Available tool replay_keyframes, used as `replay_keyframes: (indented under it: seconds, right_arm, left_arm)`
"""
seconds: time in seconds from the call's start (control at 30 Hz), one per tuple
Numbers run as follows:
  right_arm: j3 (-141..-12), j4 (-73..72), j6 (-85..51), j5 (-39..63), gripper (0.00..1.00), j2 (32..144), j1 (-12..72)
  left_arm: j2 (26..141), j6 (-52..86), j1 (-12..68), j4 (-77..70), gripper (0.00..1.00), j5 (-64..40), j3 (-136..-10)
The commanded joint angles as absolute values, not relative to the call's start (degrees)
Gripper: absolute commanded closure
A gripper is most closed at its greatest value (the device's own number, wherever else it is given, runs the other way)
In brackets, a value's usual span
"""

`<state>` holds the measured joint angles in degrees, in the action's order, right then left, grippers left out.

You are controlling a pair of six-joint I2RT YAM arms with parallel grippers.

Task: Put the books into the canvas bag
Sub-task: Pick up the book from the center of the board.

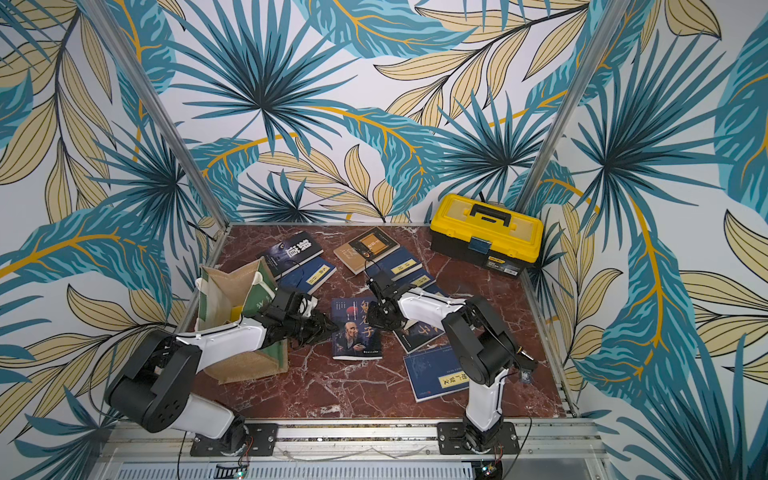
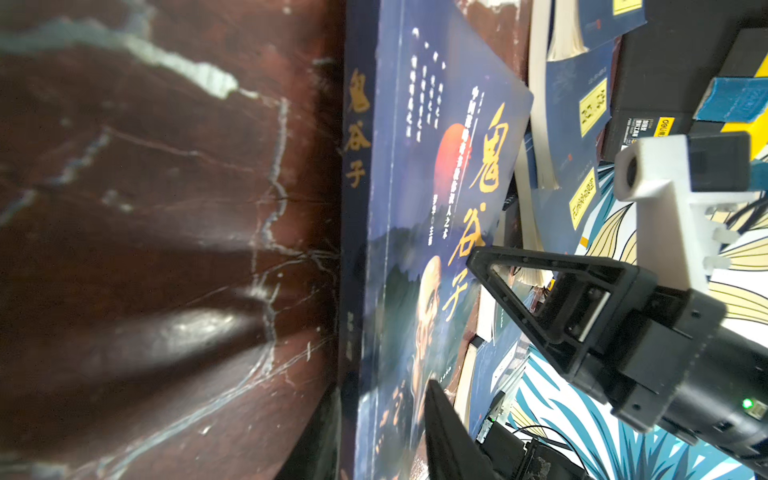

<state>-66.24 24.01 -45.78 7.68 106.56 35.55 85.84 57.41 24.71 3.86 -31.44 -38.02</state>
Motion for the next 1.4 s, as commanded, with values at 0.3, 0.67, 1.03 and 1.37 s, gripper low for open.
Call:
replay_keyframes:
  seconds: [0.3, 0.67, 1.03, 1.37]
  right_arm:
    - [-63.9, 23.91, -45.97, 14.32, 0.64, 106.79, 37.44]
    - [-64.28, 25.37, -45.67, 13.08, 0.62, 102.89, 37.49]
    - [-69.61, 30.99, -42.37, 9.01, 0.55, 94.43, 37.52]
    - [-76.66, 33.15, -40.47, 6.47, 0.53, 89.83, 38.57]
  left_arm:
    - [83.56, 58.74, 28.27, -6.65, 0.68, -36.17, -42.87]
    - [81.49, 57.81, 28.35, -6.62, 0.9, -35.95, -43.13]
    - [74.53, 44.16, 28.05, 15.15, 1.0, -29.36, -54.52]
    - [67.81, 27.97, 25.46, 38.69, 1.0, -17.89, -71.64]
